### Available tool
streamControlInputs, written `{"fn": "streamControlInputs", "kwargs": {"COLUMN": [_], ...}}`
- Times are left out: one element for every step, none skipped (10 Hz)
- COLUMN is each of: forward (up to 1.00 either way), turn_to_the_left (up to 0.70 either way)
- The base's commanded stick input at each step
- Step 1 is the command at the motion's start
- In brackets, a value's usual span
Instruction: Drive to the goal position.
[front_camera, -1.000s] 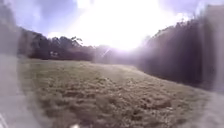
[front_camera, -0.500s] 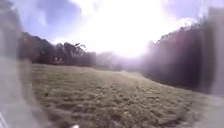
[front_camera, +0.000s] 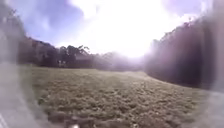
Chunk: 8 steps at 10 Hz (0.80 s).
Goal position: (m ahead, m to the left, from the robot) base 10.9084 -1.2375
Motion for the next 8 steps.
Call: {"fn": "streamControlInputs", "kwargs": {"forward": [0.7, 0.7, 0.7, 0.7, 0.7, 0.7, 0.7, 0.7], "turn_to_the_left": [0.01, 0.01, 0.0, 0.0, 0.0, 0.0, 0.0, 0.0]}}
